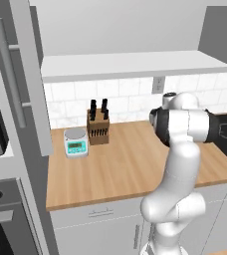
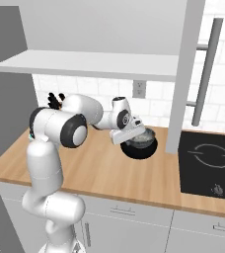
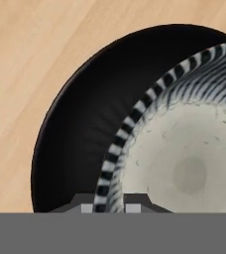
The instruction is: Pick up the bowls on the counter and stack them on top of one another in the open cabinet. Place the smaller bowl on top of the larger bowl.
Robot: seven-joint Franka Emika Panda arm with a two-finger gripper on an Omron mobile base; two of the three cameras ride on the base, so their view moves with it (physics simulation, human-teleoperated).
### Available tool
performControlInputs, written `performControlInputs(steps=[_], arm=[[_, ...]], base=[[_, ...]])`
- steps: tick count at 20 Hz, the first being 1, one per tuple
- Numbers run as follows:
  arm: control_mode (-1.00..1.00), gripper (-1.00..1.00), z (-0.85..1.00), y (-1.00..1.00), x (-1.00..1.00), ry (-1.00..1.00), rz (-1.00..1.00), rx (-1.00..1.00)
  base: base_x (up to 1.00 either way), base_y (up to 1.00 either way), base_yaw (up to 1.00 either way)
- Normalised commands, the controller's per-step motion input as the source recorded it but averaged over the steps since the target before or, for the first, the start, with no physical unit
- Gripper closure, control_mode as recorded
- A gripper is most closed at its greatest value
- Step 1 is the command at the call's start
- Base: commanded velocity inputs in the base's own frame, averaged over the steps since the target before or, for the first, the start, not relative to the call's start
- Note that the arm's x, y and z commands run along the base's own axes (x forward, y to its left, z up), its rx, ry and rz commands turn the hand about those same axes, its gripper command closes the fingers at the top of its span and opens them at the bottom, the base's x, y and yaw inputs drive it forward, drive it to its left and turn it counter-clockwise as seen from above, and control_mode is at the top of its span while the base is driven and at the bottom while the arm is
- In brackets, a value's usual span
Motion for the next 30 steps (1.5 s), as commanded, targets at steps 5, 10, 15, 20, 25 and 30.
performControlInputs(steps=[5, 10, 15, 20, 25, 30], arm=[[-1.00, -1.00, -0.15, 0.00, 0.18, 0.00, 0.00, 0.00], [-1.00, -1.00, 0.06, 0.00, 0.04, -0.01, 0.00, 0.00], [-1.00, -1.00, 0.30, 0.00, -0.08, -0.04, 0.00, 0.00], [-1.00, -1.00, 0.05, 0.22, -0.21, -0.03, 0.00, 0.00], [-1.00, -1.00, -0.34, 0.06, 0.00, 0.00, 0.01, 0.00], [-1.00, -1.00, -0.19, -0.07, 0.17, 0.00, 0.02, 0.00]], base=[[0.00, 0.00, 0.00], [0.00, 0.00, 0.00], [0.00, 0.00, 0.00], [0.00, 0.00, 0.00], [0.00, 0.00, 0.00], [0.00, 0.00, 0.00]])
